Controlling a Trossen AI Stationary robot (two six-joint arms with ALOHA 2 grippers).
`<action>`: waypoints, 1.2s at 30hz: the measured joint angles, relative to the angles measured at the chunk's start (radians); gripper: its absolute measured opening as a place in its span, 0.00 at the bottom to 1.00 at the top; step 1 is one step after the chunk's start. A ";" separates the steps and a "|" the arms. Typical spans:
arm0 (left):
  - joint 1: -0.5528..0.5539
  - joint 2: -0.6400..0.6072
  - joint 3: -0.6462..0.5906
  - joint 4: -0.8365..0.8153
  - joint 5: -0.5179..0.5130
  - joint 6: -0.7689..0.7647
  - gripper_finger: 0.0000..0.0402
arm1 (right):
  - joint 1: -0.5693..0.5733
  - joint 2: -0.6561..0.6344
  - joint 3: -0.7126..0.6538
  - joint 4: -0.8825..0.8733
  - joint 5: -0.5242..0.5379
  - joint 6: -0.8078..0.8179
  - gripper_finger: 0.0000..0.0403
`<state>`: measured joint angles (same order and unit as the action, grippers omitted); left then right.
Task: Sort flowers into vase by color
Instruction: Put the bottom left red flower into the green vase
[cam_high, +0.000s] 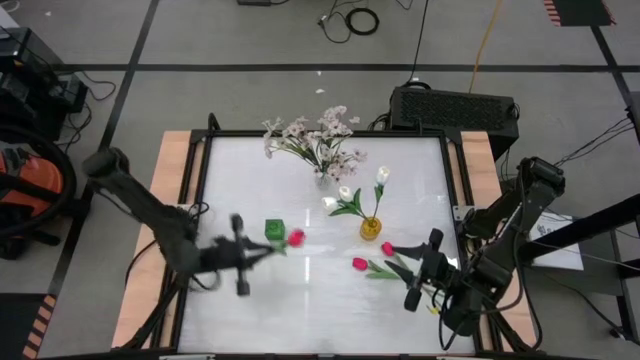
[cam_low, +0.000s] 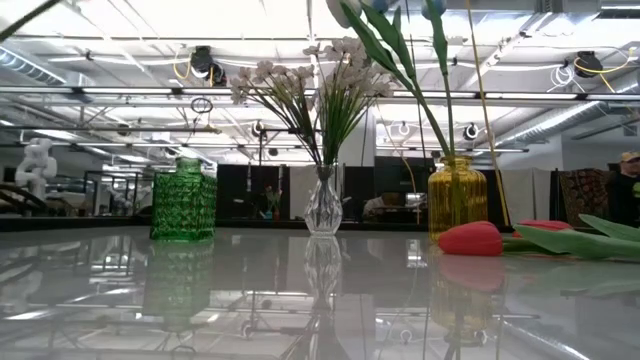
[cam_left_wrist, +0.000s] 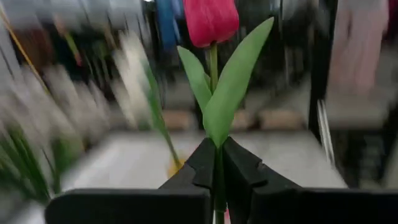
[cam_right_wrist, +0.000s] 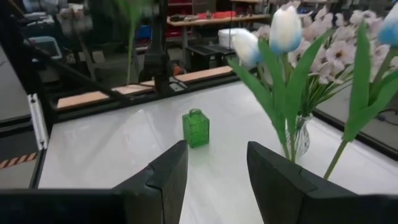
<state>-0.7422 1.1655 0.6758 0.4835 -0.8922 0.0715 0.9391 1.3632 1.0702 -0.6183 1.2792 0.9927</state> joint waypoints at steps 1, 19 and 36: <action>0.008 -0.033 0.000 0.078 0.001 0.088 0.05 | -0.003 0.000 0.000 0.011 0.006 -0.011 0.39; 0.395 -0.027 -0.251 0.812 0.340 0.243 0.04 | -0.035 0.000 0.000 0.152 -0.001 -0.186 0.39; 0.561 0.215 -0.336 1.060 0.409 0.083 0.04 | -0.037 0.000 0.000 0.152 0.002 -0.186 0.39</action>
<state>-0.1813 1.3802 0.3401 1.5434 -0.4831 0.1547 0.9020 1.3632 1.0698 -0.4664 1.2812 0.8066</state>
